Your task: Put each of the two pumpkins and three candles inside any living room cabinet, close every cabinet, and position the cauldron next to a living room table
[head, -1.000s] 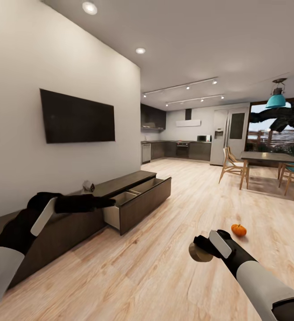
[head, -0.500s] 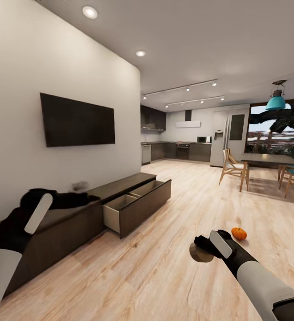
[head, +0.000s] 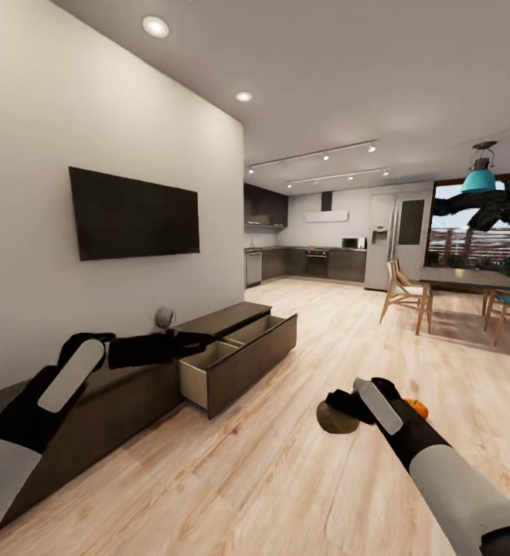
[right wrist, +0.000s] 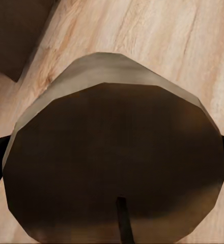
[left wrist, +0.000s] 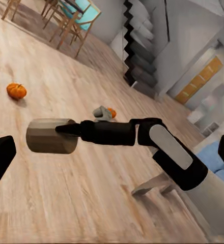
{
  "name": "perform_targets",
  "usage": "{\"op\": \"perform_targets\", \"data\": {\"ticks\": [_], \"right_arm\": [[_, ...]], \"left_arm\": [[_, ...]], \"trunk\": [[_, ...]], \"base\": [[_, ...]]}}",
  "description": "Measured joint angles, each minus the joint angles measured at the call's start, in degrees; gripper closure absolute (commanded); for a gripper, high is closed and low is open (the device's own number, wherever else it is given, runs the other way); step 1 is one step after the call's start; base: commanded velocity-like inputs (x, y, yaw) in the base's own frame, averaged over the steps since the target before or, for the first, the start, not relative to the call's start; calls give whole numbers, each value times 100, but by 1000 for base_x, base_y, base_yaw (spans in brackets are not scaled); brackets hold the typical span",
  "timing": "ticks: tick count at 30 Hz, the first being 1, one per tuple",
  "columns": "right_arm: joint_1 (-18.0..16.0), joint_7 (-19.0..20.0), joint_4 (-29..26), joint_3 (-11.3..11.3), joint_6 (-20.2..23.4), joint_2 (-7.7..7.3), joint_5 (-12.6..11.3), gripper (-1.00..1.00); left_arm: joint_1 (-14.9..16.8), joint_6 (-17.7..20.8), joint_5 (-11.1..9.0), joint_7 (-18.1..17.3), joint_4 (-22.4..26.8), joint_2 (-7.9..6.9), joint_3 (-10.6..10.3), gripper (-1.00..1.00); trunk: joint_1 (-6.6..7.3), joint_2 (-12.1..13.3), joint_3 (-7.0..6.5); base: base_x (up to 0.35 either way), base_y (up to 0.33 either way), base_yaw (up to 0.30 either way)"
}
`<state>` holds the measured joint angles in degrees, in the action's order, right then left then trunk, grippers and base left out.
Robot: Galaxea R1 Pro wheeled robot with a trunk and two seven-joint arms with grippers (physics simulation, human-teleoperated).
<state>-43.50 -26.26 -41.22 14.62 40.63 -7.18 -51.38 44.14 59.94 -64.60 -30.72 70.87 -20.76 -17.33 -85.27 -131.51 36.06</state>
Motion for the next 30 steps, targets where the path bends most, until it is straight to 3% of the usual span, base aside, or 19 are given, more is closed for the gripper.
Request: {"op": "perform_targets", "data": {"ticks": [1, 4, 5, 8, 11, 17, 23, 30], "right_arm": [[10, -122, -281, 0, 128, -2, 6, 100], [20, -347, -580, -20, 239, -3, -12, 100], [23, -469, -683, -31, 278, -4, -16, 100], [28, -629, -810, -124, 328, -5, -28, 100], [29, -691, -850, -278, 346, -7, -18, 100], [32, -718, -862, -339, 354, -7, 4, 100], [38, -723, -855, -352, 346, -3, 12, 100], [39, -729, -855, -348, 338, 16, 17, 100]], "left_arm": [[3, -3, -56, -386, -5, -3, -187, -100], [2, -9, -103, -944, 14, -7, -366, -100], [1, -14, -121, -1311, 26, -9, -435, -100], [-2, -13, -139, -2137, 35, -27, -524, -100], [-7, -15, -145, -2810, 41, -156, -563, -100], [-8, -21, -133, -3410, 40, -379, -580, -100], [-2, -29, -120, -3937, 40, -425, -758, -100], [-1, -31, -112, -4043, -2, -424, -886, -100]], "trunk": [[22, 41, -18], [88, 160, -72], [110, 200, -90], [176, 321, -143], [242, 441, -197], [373, 682, -305], [505, 923, -412], [659, 1204, -538]], "base": [[0, 0, 0], [0, 0, 0], [0, 0, 0], [0, 0, 0], [0, 0, 0], [0, 0, 0], [0, 0, 0], [0, 0, 0]]}}
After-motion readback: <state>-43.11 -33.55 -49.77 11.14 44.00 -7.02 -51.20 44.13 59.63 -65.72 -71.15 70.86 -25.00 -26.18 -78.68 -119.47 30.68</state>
